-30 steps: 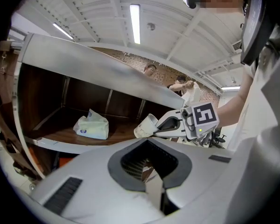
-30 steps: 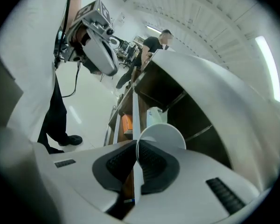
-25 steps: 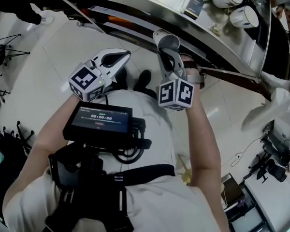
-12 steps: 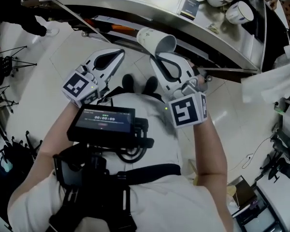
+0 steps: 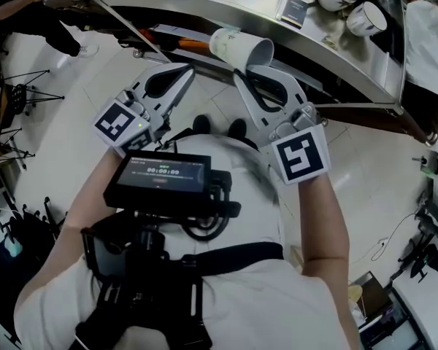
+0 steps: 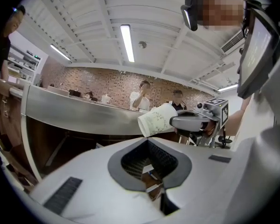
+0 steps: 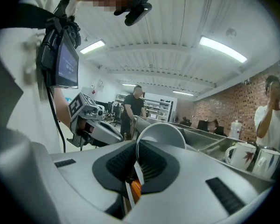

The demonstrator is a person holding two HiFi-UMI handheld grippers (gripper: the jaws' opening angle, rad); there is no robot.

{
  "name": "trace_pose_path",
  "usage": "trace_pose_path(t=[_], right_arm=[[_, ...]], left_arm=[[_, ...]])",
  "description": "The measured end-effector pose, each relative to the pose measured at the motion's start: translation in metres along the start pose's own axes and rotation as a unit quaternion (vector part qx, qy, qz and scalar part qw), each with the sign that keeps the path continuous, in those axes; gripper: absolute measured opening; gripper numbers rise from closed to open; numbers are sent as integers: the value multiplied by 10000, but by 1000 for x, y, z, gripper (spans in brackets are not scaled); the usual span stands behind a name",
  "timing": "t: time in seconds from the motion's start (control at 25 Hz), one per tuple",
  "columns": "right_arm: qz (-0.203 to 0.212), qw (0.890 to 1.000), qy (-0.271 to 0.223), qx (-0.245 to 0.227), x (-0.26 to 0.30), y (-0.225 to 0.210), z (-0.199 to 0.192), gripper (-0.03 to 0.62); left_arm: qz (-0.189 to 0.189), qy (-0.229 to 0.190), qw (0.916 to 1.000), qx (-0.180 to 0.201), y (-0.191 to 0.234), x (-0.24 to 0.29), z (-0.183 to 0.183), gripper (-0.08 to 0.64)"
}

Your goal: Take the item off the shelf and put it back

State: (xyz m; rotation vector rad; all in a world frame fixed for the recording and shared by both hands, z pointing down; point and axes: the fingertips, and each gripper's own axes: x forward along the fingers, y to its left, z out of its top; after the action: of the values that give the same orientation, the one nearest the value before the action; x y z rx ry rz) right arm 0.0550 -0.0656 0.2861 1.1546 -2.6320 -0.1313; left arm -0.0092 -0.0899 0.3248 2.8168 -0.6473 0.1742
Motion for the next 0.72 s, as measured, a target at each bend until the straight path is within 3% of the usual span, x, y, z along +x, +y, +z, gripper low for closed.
trace_pose_path(t=[0.72], right_arm=[[215,9990,293,251,9,-3,-21,21]], left_arm=[[-87,2,10000,40,-2,7,0,8]])
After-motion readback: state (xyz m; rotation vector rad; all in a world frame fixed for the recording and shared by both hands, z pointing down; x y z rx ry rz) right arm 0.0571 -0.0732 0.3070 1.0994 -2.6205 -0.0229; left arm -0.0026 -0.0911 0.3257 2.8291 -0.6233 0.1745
